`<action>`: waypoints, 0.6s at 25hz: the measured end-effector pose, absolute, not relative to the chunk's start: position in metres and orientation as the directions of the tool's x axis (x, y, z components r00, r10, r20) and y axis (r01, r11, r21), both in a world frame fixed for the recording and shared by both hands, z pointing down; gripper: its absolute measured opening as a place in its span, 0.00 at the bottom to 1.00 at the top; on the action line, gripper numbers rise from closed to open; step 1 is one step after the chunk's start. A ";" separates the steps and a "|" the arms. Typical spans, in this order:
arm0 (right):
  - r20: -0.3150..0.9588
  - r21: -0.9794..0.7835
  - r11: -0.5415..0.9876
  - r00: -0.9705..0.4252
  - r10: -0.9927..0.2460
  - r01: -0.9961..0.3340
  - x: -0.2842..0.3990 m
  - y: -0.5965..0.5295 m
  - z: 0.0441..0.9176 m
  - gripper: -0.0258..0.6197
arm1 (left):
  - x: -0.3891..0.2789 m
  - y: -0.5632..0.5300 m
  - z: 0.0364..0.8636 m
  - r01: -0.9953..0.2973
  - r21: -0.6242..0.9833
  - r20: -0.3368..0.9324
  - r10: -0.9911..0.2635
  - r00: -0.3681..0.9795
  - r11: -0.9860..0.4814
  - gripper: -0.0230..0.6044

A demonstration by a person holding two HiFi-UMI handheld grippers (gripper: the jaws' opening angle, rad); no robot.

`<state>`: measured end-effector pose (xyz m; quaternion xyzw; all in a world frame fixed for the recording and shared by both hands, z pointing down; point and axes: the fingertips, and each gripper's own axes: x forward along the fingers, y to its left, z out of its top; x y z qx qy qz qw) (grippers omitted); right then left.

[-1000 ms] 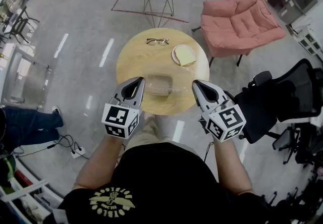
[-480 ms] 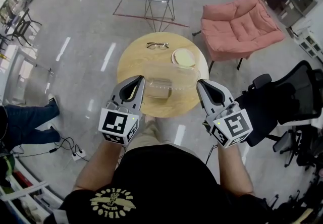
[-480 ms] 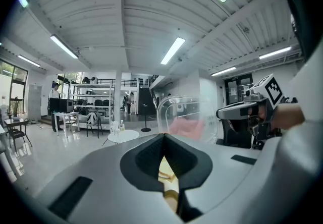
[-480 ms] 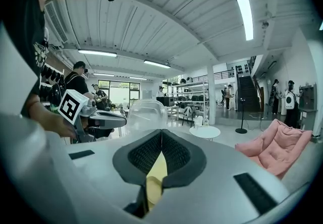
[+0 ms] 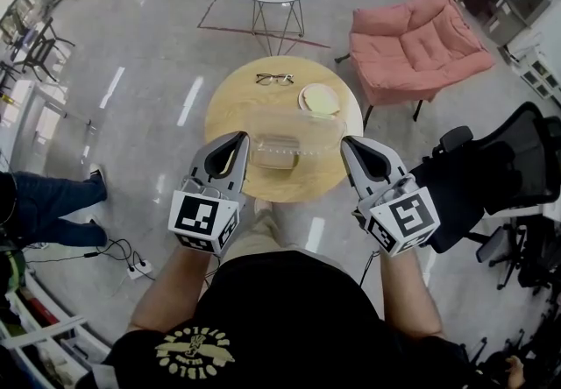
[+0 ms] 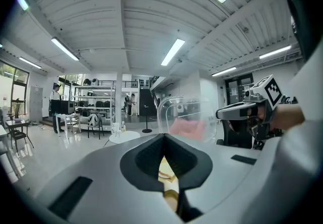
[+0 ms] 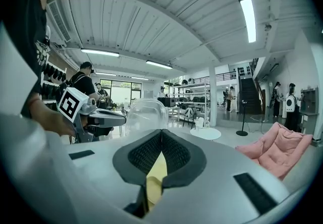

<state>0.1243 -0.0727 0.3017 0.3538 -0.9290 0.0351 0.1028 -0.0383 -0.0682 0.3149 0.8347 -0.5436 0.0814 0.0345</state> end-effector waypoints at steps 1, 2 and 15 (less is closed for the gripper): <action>0.214 0.007 0.747 -0.728 -0.651 -0.665 0.125 -0.073 0.302 0.06 | -0.038 -0.068 0.315 -0.913 -0.032 0.174 -0.902 0.396 -0.407 0.06; 0.213 0.005 0.746 -0.728 -0.651 -0.666 0.125 -0.072 0.302 0.06 | -0.037 -0.068 0.315 -0.913 -0.034 0.175 -0.901 0.396 -0.408 0.06; 0.205 -0.005 0.747 -0.732 -0.650 -0.664 0.123 -0.062 0.299 0.06 | -0.040 -0.056 0.313 -0.913 -0.035 0.184 -0.901 0.393 -0.406 0.06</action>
